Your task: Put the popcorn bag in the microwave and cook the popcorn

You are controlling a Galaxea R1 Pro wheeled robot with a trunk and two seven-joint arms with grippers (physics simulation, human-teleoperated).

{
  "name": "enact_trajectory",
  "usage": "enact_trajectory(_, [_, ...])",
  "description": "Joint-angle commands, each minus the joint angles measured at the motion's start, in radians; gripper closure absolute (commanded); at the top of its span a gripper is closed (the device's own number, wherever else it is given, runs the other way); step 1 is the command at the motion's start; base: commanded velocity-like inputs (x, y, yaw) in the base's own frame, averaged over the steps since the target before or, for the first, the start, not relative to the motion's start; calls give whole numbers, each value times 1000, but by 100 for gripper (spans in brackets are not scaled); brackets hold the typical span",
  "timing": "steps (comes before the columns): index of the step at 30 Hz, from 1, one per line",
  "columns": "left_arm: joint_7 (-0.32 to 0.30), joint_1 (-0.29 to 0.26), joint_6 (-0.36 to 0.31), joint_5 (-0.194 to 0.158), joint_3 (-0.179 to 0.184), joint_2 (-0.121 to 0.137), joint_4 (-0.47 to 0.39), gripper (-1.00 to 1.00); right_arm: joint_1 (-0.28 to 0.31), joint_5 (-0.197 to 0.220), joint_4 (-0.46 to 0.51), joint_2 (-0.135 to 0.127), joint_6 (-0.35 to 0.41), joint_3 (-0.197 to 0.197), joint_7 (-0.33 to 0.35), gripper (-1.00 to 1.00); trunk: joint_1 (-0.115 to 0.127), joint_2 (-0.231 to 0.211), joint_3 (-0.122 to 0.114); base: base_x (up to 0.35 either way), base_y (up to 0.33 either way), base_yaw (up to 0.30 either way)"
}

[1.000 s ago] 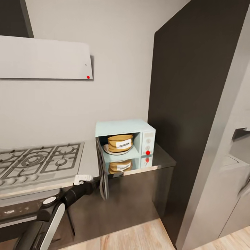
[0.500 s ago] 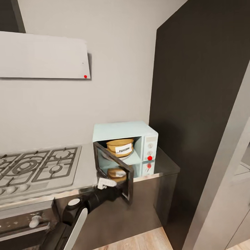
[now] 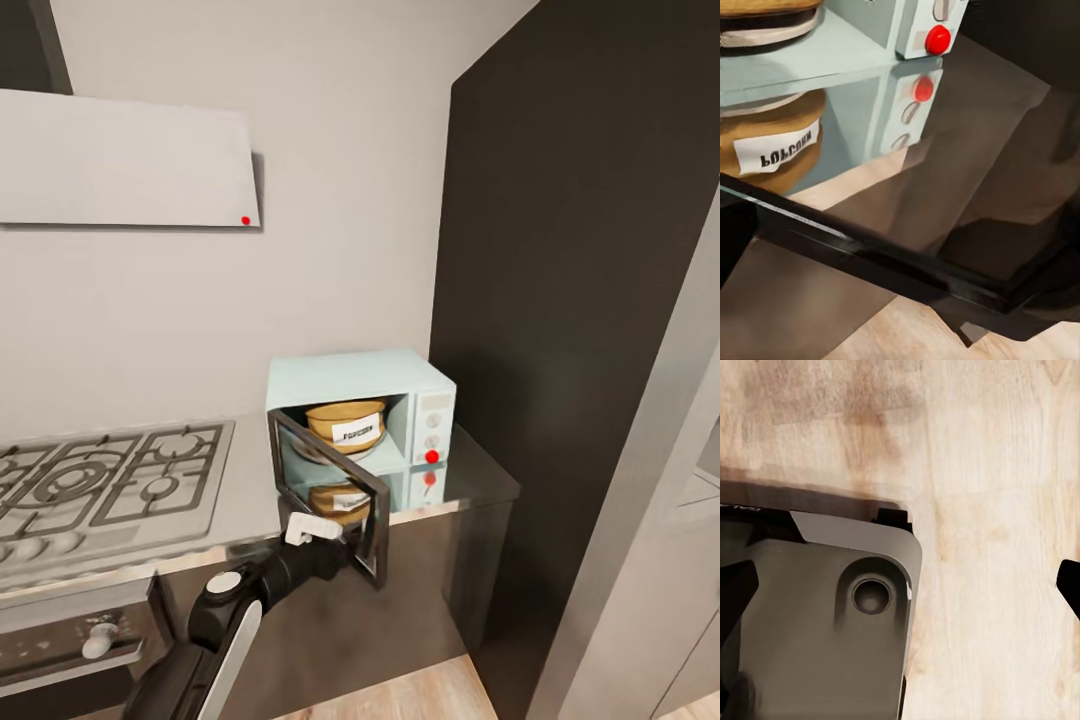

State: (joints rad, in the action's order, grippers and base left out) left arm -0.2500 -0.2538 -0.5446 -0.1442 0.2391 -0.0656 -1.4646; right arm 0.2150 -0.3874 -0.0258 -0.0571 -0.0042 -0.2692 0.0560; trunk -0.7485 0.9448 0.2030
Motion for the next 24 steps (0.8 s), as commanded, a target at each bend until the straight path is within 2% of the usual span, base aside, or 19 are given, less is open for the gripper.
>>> enact_trajectory(1, [1,-1,-7,-9,0,0,-1,-100,1,-8,-2,-1,0,-8,2,-100,0,1,1,222,0,0])
enact_trajectory(6, [1,-1,-6,-9,0,-9,0,-100,1,-8,-2,-1,0,-8,2,-100,0,1,1,299,0,0])
enact_trajectory(11, [1,0,-6,-9,2,-44,28,-100,1,-8,-2,0,0,-8,2,-100,0,1,1,320,0,0])
enact_trajectory(12, [1,0,-6,-7,16,-56,38,-100,1,-8,-2,0,0,-8,2,-100,0,1,1,321,0,0])
enact_trajectory(16, [3,-1,-6,-6,85,-71,49,-100,1,-8,-2,0,0,-8,2,-100,0,1,1,321,0,0])
enact_trajectory(18, [3,-1,-6,-1,94,-83,71,-100,1,-8,-2,0,0,-8,2,-100,0,1,1,321,0,0])
enact_trajectory(19, [3,-1,-6,12,95,-90,85,-100,1,-8,-2,0,0,-8,2,-100,0,1,1,321,0,0])
enact_trajectory(22, [14,0,-6,88,100,-107,101,-100,1,-8,-2,0,0,-8,2,-100,0,1,1,205,0,0])
enact_trajectory(24, [42,0,-6,125,102,-109,103,-100,1,-8,-2,-1,0,-8,2,-100,0,1,1,41,0,0])
